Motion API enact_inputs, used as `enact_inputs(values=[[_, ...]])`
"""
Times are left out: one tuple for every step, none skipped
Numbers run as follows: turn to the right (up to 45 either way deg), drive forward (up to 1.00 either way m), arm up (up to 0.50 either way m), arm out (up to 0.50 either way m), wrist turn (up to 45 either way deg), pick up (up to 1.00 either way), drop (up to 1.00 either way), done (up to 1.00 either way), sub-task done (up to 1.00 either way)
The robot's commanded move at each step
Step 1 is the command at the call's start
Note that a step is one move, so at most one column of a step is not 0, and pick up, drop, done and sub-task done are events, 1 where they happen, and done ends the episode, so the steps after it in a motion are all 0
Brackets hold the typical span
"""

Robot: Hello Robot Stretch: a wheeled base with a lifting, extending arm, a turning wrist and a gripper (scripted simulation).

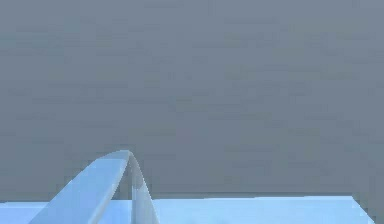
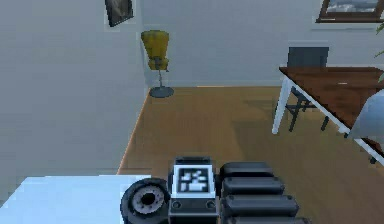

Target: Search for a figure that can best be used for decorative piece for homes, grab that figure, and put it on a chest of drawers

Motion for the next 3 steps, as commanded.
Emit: enact_inputs(values=[[0.0,0.0,-0.28,0.0,0.0,0.0,0.0,0.0,0.0],[0.0,0.0,0.0,0.0,0.0,0.0,1.0,0.0,0.0],[0.0,0.0,0.0,0.0,0.0,0.0,0.0,1.0,0.0]])
